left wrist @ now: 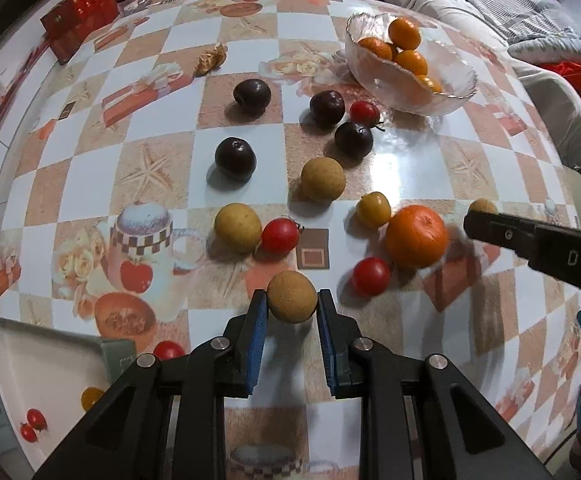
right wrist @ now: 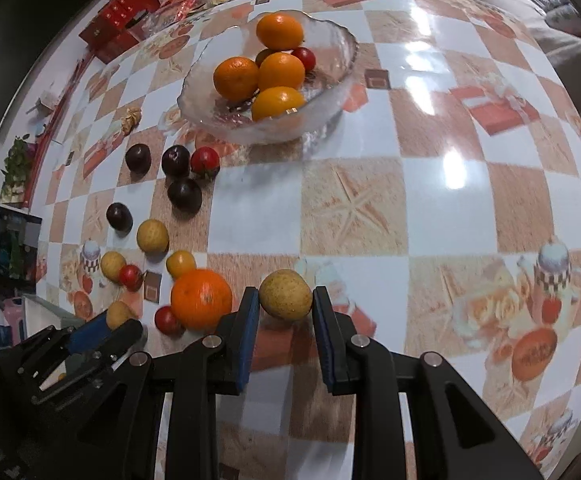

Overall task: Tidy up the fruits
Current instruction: 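Grasp a brown round fruit with the left tool while the right tool grasps a yellow fruit, then carry both fruits over the white tray and open both tools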

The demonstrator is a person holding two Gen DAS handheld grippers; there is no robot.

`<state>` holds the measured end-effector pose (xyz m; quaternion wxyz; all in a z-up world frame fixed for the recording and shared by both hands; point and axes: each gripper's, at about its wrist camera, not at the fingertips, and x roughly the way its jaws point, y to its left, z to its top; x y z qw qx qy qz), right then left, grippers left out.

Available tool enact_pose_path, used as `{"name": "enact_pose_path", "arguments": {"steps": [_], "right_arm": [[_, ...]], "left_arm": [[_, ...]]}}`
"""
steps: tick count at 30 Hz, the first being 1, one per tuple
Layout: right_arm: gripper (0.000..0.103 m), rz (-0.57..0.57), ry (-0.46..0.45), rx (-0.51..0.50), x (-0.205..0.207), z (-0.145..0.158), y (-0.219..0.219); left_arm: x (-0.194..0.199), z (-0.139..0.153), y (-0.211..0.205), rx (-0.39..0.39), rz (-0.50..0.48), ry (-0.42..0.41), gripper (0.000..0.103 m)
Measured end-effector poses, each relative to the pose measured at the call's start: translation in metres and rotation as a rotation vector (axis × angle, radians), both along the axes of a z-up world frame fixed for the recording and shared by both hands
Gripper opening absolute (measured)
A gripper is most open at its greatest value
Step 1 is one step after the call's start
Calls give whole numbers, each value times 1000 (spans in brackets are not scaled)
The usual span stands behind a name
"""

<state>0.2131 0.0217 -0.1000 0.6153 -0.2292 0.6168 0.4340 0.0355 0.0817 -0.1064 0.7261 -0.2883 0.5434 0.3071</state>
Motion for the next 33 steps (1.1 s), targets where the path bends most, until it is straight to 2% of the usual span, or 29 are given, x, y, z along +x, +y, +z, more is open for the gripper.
{"name": "enact_pose_path", "arguments": {"steps": [5, 18, 25, 33], "right_arm": [[29, -17, 20, -2, -6, 4, -20], [29, 13, 29, -7, -39, 31, -54], [29, 71, 26, -1, -73, 52, -54], [29, 182, 30, 22, -129, 74, -34]], "left_arm": [[-12, 12, -7, -21, 6, -29, 26], [-47, 42, -37, -11, 4, -46, 26], [-87, 62, -44, 17, 33, -46, 26], [-152, 77, -41, 43, 113, -37, 26]]}}
